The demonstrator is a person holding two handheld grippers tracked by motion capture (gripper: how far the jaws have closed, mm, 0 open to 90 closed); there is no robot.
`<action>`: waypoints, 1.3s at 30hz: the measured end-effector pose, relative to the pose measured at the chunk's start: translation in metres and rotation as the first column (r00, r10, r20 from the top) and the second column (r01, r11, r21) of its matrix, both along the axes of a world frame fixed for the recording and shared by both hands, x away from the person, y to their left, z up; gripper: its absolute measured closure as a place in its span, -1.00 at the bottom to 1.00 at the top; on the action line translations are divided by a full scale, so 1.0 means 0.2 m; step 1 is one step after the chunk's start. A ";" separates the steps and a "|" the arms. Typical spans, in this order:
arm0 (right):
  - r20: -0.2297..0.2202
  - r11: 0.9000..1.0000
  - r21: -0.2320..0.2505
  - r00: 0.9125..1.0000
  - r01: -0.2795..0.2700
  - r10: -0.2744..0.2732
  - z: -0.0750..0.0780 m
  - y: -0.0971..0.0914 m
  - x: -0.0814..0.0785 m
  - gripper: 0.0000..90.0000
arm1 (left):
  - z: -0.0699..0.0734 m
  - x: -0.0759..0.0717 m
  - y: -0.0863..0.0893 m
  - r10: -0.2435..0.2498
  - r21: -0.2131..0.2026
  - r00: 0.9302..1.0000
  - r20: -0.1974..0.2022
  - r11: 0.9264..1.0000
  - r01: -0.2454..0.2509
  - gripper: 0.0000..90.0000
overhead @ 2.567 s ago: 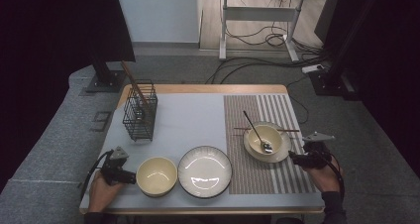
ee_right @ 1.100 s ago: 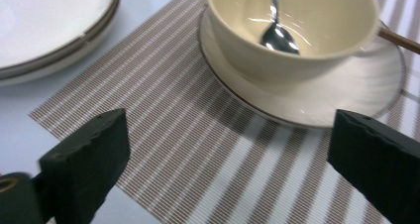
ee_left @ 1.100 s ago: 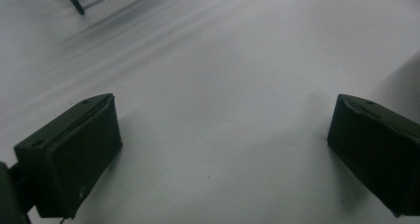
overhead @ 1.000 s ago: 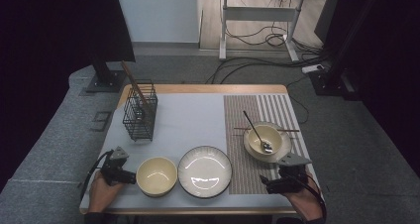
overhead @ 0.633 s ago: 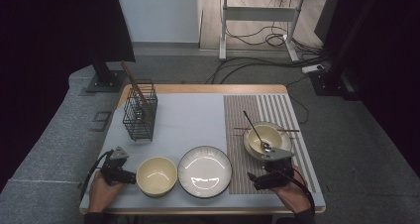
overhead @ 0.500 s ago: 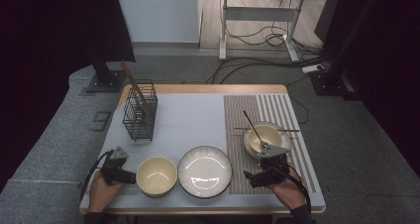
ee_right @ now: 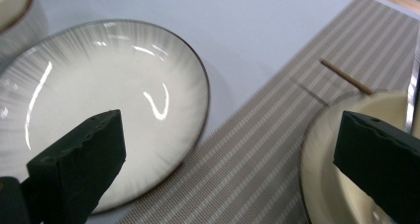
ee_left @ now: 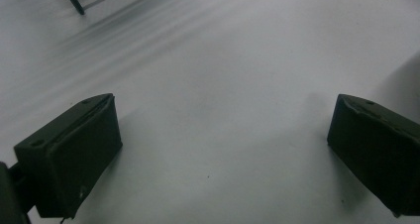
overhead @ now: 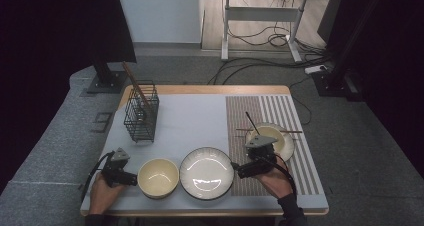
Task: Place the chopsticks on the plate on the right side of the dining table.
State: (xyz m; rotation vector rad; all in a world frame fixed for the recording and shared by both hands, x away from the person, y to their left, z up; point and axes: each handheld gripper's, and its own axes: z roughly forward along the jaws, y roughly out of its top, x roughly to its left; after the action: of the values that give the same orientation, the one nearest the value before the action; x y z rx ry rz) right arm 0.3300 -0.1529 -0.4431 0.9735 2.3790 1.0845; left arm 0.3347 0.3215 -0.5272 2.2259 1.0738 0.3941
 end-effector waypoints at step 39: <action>-0.033 0.984 0.024 0.984 -0.176 0.177 0.14 0.60 0.28 -0.93 | 0.00 0.00 0.00 0.000 -0.001 1.000 0.001 1.000 0.000 -1.00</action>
State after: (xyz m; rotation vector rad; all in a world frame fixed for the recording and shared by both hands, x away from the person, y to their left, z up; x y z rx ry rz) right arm 0.3859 -0.0328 -0.4144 0.8071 2.5265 1.1661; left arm 0.3348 0.3216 -0.5273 2.2246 1.0740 0.3944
